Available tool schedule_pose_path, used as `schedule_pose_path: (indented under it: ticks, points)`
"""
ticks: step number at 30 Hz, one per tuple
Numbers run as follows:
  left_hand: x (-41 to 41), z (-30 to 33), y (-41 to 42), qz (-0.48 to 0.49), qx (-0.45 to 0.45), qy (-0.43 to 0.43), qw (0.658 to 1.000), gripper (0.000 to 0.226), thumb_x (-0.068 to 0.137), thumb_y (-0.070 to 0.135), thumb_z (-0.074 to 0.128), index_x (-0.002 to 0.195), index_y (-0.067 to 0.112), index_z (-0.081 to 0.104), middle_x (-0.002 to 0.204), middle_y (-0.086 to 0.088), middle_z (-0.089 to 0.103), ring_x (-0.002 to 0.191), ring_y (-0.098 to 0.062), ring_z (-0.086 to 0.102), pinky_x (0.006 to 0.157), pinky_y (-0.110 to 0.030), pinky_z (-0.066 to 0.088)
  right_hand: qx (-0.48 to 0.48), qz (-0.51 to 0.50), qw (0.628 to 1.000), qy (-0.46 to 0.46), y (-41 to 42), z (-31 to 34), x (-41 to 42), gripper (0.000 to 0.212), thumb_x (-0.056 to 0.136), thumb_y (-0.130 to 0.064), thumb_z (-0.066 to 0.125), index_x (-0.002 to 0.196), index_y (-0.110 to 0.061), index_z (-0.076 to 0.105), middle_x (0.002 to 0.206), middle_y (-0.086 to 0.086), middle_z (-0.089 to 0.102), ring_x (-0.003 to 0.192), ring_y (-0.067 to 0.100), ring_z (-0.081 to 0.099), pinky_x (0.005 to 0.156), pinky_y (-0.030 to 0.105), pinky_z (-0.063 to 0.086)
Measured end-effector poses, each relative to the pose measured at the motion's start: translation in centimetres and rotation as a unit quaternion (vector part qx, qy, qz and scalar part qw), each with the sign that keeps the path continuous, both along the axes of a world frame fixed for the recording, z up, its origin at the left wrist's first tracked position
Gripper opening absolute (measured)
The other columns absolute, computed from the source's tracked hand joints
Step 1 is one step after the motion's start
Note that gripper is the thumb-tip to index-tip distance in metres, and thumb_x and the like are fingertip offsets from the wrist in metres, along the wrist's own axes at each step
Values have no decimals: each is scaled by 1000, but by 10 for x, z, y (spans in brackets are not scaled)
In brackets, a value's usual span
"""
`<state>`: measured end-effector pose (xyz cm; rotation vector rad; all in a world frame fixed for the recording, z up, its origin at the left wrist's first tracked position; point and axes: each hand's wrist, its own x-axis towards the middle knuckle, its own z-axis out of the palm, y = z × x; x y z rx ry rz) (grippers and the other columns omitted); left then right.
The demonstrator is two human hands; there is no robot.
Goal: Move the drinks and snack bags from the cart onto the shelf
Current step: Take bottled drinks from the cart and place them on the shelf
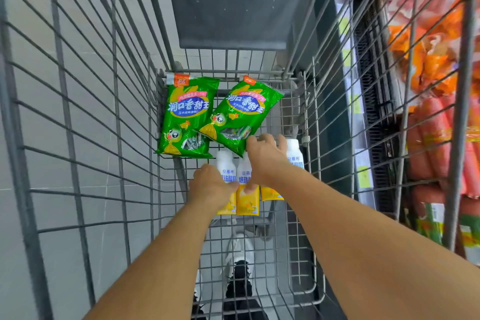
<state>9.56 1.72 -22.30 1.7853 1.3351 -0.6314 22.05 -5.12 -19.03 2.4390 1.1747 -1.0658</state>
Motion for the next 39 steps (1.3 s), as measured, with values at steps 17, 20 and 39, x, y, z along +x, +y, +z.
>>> schedule_pose_path:
  ticks: [17,20,39]
  points:
    - [-15,34,3,4,-36,-25,999,72,64,30,91,122,9,53,122,-8,64,110,-29,62,88,-38,51,169,-134,971,105,-23,33,-25,74,63,-6,85,126,-10,46,117,11,58,108,30,56,68,30,37]
    - [-18,48,8,1,-18,-35,999,74,66,29,90,125,9,51,124,-9,62,113,-30,60,87,-36,49,188,-211,953,112,-30,44,-27,74,62,-10,87,126,-10,48,112,9,60,104,26,57,71,30,45]
    - [-36,337,35,-217,24,-201,955,55,60,23,93,108,13,68,104,-3,72,94,-22,68,88,-37,54,341,-421,838,71,-110,311,-99,39,62,-15,90,92,-16,65,82,-5,69,71,6,62,64,17,51]
